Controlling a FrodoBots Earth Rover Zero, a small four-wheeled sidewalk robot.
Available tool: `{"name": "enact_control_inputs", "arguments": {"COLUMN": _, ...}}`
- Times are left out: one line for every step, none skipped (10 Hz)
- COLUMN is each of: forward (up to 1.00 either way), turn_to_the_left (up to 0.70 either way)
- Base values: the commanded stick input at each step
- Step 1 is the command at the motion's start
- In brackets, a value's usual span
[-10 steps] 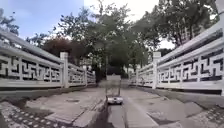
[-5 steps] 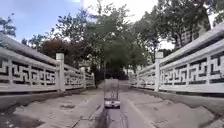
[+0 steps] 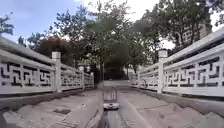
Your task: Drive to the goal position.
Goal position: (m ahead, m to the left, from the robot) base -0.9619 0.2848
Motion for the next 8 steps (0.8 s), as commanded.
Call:
{"name": "enact_control_inputs", "arguments": {"forward": 0.45, "turn_to_the_left": 0.00}}
{"name": "enact_control_inputs", "arguments": {"forward": 0.45, "turn_to_the_left": 0.00}}
{"name": "enact_control_inputs", "arguments": {"forward": 0.45, "turn_to_the_left": 0.00}}
{"name": "enact_control_inputs", "arguments": {"forward": 0.45, "turn_to_the_left": 0.00}}
{"name": "enact_control_inputs", "arguments": {"forward": 0.45, "turn_to_the_left": 0.00}}
{"name": "enact_control_inputs", "arguments": {"forward": 0.45, "turn_to_the_left": 0.00}}
{"name": "enact_control_inputs", "arguments": {"forward": 0.45, "turn_to_the_left": 0.00}}
{"name": "enact_control_inputs", "arguments": {"forward": 0.45, "turn_to_the_left": 0.00}}
